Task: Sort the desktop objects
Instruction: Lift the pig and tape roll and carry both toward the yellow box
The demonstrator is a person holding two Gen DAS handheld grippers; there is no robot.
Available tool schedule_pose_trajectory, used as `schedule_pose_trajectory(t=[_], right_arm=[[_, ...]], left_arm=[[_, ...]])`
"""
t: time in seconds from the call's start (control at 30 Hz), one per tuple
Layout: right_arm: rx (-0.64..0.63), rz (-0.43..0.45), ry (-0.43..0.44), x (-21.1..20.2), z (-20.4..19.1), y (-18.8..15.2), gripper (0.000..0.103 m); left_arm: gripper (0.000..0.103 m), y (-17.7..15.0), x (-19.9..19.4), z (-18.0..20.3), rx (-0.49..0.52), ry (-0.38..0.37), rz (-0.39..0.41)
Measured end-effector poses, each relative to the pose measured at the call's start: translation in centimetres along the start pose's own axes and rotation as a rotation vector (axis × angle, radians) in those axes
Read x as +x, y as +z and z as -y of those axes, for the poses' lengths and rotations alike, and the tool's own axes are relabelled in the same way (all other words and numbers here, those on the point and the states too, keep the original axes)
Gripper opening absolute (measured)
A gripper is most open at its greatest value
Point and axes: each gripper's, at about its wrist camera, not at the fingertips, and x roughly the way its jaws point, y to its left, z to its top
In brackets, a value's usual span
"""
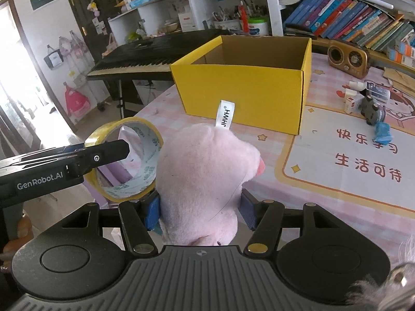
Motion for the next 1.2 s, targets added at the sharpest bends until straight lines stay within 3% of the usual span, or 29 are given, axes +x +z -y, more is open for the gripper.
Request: schedule_pose_trajectory(t=[0.83,1.2], right_arm=[[0.044,-0.004,-0.029,0.3,0.8,0.5,0.058],[0.018,0.046,-0.04,0.3,1.9,3.1,0.058]], left_arm=[[0.041,0.6,1.2,-0.3,-0.005,-0.014,-0.015],[0.041,4.4,2.7,0.8,0.033,-0.034,0.056]])
